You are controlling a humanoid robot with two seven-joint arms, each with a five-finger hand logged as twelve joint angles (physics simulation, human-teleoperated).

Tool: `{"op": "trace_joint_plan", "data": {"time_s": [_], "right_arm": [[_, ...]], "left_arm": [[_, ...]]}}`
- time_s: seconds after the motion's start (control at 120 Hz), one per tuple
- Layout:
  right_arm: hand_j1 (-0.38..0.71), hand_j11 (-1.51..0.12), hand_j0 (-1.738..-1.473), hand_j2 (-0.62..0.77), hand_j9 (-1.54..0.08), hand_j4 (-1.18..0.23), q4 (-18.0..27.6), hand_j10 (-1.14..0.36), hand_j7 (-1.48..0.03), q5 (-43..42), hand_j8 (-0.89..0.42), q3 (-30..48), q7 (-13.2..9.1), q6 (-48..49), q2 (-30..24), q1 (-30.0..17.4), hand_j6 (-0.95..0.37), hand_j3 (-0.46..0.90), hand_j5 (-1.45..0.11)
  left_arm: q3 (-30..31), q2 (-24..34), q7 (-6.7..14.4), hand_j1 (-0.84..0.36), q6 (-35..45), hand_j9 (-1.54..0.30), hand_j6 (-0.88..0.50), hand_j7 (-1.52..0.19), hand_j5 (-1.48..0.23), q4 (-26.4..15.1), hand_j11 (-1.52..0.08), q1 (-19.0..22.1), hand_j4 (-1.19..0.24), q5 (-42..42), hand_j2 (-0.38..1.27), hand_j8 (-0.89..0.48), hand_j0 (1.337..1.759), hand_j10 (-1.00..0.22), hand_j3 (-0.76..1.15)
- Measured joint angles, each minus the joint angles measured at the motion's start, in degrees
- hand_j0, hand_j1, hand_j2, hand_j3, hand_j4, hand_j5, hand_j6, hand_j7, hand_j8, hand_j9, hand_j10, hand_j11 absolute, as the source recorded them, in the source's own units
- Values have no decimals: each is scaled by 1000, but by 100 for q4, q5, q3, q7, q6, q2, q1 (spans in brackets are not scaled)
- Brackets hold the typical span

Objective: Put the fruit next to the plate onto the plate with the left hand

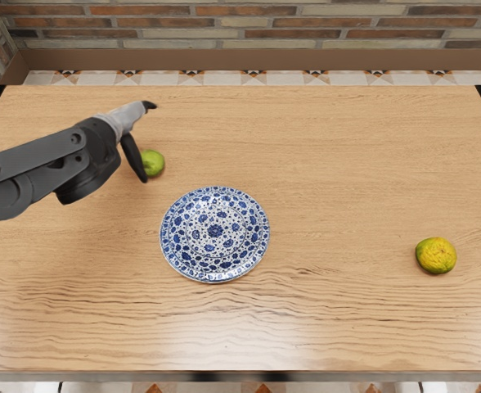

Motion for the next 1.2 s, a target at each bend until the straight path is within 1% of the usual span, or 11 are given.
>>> {"op": "trace_joint_plan", "data": {"time_s": [0.058, 0.167, 0.333, 0.425, 0.475, 0.683, 1.008, 1.2], "right_arm": [[-329, -22, -1658, -3, -22, -17, 0, -17, -22, 1, -17, 0, 0, 0, 0, 0, -17, 0, -22], [-329, -22, -1658, -3, -22, -17, 0, -17, -22, -1, -17, 0, 0, 0, 0, -1, -17, 0, -22], [-329, -22, -1658, -3, -22, -17, 0, -17, -22, -1, -17, 0, 0, -1, 0, 0, -17, 0, -22], [-329, -22, -1658, -3, -22, -17, 0, -17, -22, 0, -17, 0, 0, 0, 0, 0, -17, 0, -22], [-329, -22, -1658, -3, -22, -17, 0, -17, -22, -1, -17, 0, 0, 0, 0, 0, -17, 0, -22], [-329, -22, -1658, -3, -22, -17, 0, -17, -22, 0, -17, 0, 0, 0, 0, 0, -17, 0, -22], [-329, -22, -1658, -3, -22, -17, 0, -17, -22, -1, -17, 0, 0, 0, 0, 0, -17, 0, -22], [-329, -22, -1658, -3, -22, -17, 0, -17, -22, 0, -17, 0, 0, 0, 0, 0, -17, 0, -22]], "left_arm": [[80, -117, 0, 203, 61, -160, -127, -160, -160, 8, -160, 15, -126, 23, 27, -127, 1658, -126, 0], [154, -137, 0, 122, 105, -248, -195, -248, -248, 16, -248, 58, -194, 42, 40, -195, 1658, -193, 0], [593, -245, 0, 13, 53, -366, -285, -366, -366, 32, -365, -196, -284, 47, 59, -285, 1658, -284, 0], [856, -466, 0, -31, -42, -414, -322, -415, -415, 188, -414, -235, -322, 45, 66, -322, 1658, -321, 0], [929, -494, 0, -47, -51, -431, -335, -431, -432, 277, -431, -235, -334, 47, 69, -335, 1658, -334, 0], [1023, -495, 0, -85, 496, -472, -367, -473, -473, 416, -472, -191, -366, 52, 76, -366, 1658, -365, 0], [1039, -504, 0, -232, 638, -632, -482, -633, -630, 441, -632, -78, -490, 46, 101, -489, 1658, -489, 0], [1034, -512, 1, -301, 648, -706, -456, -702, -687, 440, -705, -68, -555, 47, 239, -469, 1658, -544, 0]]}}
